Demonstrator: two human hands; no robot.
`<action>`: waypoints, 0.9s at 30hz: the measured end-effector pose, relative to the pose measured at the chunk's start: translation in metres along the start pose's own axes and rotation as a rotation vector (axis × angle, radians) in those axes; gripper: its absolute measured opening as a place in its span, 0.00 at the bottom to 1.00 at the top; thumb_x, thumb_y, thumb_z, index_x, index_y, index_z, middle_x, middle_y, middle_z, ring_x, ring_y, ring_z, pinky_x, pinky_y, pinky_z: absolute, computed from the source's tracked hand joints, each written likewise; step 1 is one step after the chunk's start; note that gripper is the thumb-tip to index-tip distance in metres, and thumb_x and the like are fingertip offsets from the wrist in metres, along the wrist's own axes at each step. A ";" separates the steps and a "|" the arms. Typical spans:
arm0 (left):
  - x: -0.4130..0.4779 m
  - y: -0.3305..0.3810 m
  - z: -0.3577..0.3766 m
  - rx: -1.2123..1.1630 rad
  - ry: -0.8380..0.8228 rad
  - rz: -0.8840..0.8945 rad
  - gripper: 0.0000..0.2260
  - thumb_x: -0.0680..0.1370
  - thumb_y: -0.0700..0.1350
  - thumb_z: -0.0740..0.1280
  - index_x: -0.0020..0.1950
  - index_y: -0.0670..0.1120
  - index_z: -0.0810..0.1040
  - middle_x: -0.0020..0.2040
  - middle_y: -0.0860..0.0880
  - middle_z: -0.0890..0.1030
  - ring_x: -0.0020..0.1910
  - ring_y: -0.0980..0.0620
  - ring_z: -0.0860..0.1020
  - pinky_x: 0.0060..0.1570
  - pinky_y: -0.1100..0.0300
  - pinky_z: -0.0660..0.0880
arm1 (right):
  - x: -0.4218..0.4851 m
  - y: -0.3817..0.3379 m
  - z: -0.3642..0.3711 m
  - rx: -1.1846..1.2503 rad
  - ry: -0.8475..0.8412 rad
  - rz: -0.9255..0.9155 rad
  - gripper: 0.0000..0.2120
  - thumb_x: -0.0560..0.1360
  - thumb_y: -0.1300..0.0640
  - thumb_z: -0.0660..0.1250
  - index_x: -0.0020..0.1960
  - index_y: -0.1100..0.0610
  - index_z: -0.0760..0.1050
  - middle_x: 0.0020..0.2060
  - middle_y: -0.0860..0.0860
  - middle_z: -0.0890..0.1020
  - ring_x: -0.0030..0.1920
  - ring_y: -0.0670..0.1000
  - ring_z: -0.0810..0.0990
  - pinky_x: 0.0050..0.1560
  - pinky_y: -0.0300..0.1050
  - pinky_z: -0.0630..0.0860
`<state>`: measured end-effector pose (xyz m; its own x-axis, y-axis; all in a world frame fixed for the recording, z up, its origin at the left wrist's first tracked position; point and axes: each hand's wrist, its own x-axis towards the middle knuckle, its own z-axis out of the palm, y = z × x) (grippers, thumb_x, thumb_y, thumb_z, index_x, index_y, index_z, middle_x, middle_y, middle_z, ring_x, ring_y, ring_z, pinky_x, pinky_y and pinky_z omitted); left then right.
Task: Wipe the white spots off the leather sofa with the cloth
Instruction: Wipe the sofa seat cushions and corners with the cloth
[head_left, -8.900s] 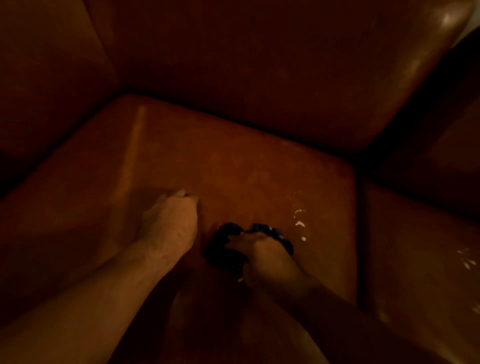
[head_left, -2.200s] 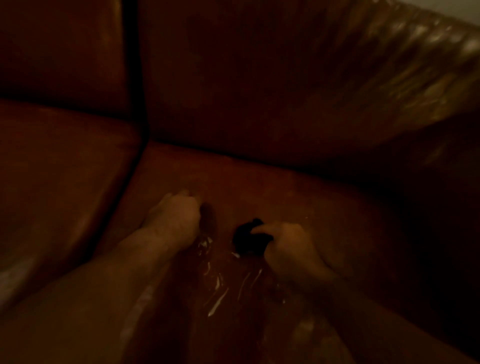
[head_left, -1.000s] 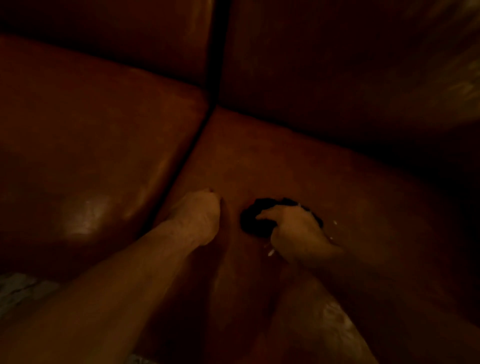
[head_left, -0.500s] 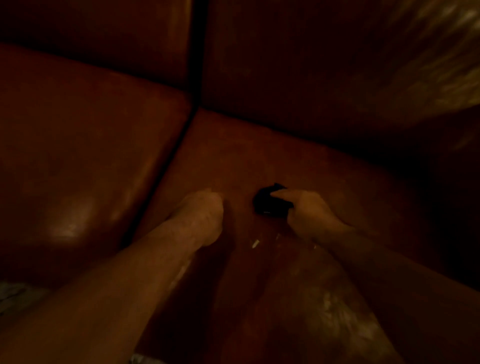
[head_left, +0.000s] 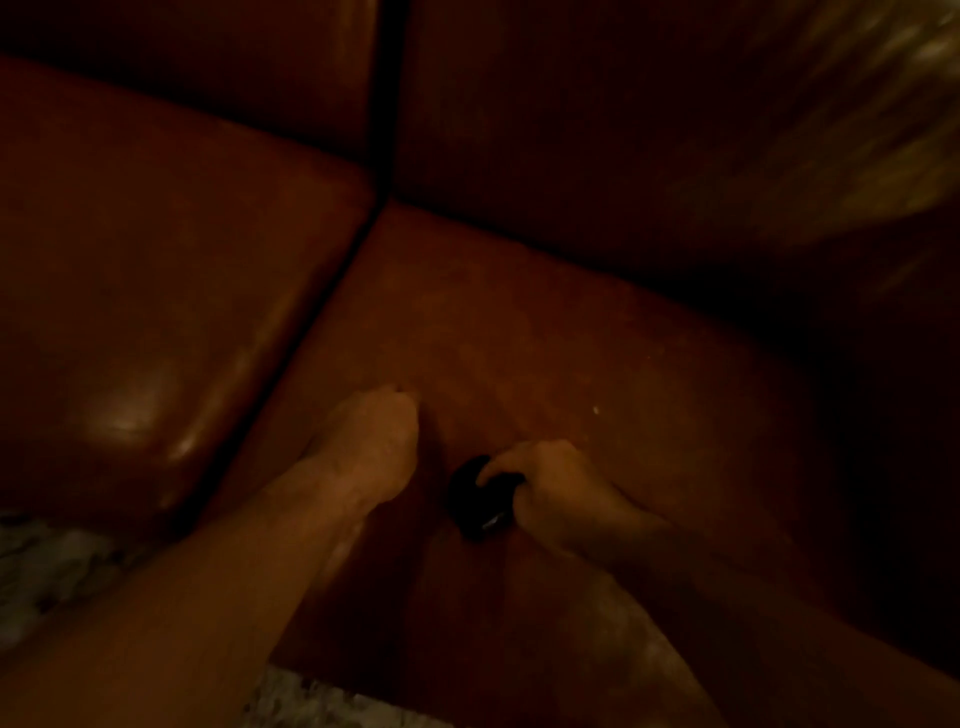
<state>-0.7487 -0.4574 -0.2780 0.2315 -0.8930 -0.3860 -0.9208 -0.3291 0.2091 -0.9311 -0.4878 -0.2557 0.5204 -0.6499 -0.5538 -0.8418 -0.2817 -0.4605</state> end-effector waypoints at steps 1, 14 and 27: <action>0.000 0.001 -0.005 0.000 0.007 0.010 0.16 0.77 0.39 0.62 0.65 0.46 0.71 0.64 0.46 0.72 0.60 0.43 0.74 0.57 0.51 0.75 | -0.002 0.003 -0.009 0.028 0.043 -0.004 0.26 0.73 0.72 0.55 0.59 0.47 0.77 0.61 0.50 0.75 0.50 0.51 0.75 0.38 0.38 0.70; 0.085 0.054 -0.027 0.111 -0.026 0.177 0.15 0.77 0.44 0.64 0.64 0.50 0.74 0.64 0.47 0.73 0.62 0.42 0.74 0.59 0.47 0.75 | 0.049 0.122 -0.116 0.195 0.752 0.327 0.19 0.78 0.63 0.58 0.66 0.50 0.72 0.62 0.56 0.76 0.49 0.57 0.79 0.48 0.53 0.80; 0.117 0.070 -0.004 0.204 -0.017 0.160 0.18 0.76 0.44 0.66 0.66 0.52 0.73 0.62 0.48 0.74 0.60 0.45 0.74 0.57 0.53 0.75 | 0.077 0.140 -0.093 -0.004 0.586 0.310 0.29 0.73 0.68 0.56 0.69 0.45 0.67 0.70 0.54 0.69 0.61 0.59 0.74 0.55 0.55 0.77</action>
<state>-0.7844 -0.5860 -0.3051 0.0736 -0.9230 -0.3778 -0.9899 -0.1135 0.0844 -1.0224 -0.6433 -0.2983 0.0910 -0.9774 -0.1909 -0.9410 -0.0217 -0.3377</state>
